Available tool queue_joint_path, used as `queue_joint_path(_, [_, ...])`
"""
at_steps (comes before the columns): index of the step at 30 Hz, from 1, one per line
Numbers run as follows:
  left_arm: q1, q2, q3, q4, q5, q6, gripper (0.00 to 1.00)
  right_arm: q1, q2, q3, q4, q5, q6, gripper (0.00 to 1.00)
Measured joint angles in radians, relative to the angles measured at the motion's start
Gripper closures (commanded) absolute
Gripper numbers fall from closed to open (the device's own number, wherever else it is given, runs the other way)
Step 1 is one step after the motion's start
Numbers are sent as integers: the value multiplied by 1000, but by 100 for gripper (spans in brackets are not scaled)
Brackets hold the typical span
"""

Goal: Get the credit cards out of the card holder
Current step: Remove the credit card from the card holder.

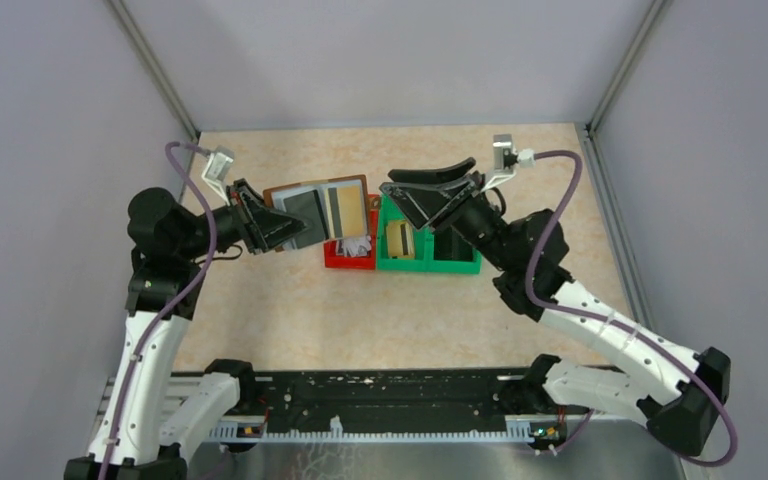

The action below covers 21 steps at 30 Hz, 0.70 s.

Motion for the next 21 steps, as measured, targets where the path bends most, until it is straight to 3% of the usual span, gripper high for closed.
queue_joint_path(3, [0,37,23,-108,-27,78,100,-6,-19,101,-115,-16,-43,58])
queue_joint_path(8, [0,76,28,-208,-22,147,100,-6,68,234,-170,-194,-35,62])
queue_joint_path(15, [0,80,50,-261,25,180,100,-6,280,232,-185,-432,64,66])
queue_joint_path(21, [0,96,65,-258,86,151,100,-6,303,222,-244,-513,67,67])
